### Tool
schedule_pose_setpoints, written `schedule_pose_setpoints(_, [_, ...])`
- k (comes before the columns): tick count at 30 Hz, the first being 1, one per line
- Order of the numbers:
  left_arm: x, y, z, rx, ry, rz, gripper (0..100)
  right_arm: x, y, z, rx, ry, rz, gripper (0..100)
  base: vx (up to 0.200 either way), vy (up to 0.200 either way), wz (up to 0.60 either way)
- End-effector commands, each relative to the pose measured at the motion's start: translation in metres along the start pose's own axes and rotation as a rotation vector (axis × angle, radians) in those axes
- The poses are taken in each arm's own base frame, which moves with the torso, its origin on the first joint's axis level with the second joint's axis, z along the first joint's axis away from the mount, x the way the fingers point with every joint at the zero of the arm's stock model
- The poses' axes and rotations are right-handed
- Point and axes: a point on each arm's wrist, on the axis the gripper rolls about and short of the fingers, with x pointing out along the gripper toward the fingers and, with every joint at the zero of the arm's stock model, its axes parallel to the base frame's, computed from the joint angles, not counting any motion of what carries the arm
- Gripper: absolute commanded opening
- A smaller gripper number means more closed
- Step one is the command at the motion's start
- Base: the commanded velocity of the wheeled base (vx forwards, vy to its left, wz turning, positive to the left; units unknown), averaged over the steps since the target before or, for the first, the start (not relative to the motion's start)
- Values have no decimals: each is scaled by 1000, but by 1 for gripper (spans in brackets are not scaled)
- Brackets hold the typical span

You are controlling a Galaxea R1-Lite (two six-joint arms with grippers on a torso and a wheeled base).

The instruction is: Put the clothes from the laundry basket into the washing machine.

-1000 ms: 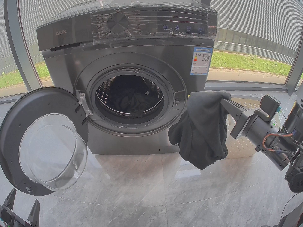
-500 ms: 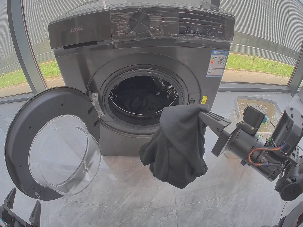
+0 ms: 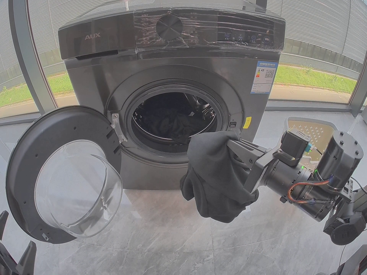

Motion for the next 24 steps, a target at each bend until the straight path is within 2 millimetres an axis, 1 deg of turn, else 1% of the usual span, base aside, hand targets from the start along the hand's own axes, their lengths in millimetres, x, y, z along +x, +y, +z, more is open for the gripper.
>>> schedule_pose_setpoints(1, [51, 8, 29, -85, 222, -219, 100, 21, 12, -7, 12, -22, 95, 0, 0, 0, 0])
schedule_pose_setpoints(2, [60, 10, 30, -88, 238, -230, 100, 24, 13, -6, 14, -35, 122, 0, 0, 0, 0])
schedule_pose_setpoints(3, [74, 13, 31, -92, 258, -242, 100, 29, 14, -6, 21, -55, 153, 0, 0, 0, 0])
schedule_pose_setpoints(5, [87, 16, 31, -98, 269, -253, 100, 35, 14, -4, 24, -76, 163, 0, 0, 0, 0])
schedule_pose_setpoints(6, [102, 18, 31, -103, 277, -278, 100, 47, 13, -2, 23, -99, 157, 0, 0, 0, 0])
schedule_pose_setpoints(7, [108, 18, 30, -106, 282, -290, 100, 52, 13, -1, 22, -112, 156, 0, 0, 0, 0])
schedule_pose_setpoints(8, [108, 18, 30, -106, 282, -290, 100, 52, 13, -1, 22, -112, 156, 0, 0, 0, 0])
schedule_pose_setpoints(9, [118, 18, 28, -112, 297, -316, 100, 61, 12, -1, 22, -125, 153, 0, 0, 0, 0])
schedule_pose_setpoints(11, [129, 15, 24, -119, 327, -363, 100, 71, 11, -1, 23, -135, 147, 0, 0, 0, 0])
schedule_pose_setpoints(13, [135, 12, 20, -127, 354, -395, 100, 74, 12, 0, 23, -141, 146, 0, 0, 0, 0])
schedule_pose_setpoints(17, [153, 5, 9, -140, 424, -463, 100, 84, 12, -1, 25, -155, 135, 0, 0, 0, 0])
schedule_pose_setpoints(21, [176, 1, -5, -148, 466, -484, 100, 90, 12, -3, 26, -163, 105, 0, 0, 0, 0])
schedule_pose_setpoints(23, [182, 0, -8, -150, 480, -488, 100, 92, 12, -4, 26, -162, 103, 0, 0, 0, 0])
schedule_pose_setpoints(24, [192, -3, -16, -160, 508, -504, 100, 94, 12, -6, 26, -159, 101, 0, 0, 0, 0])
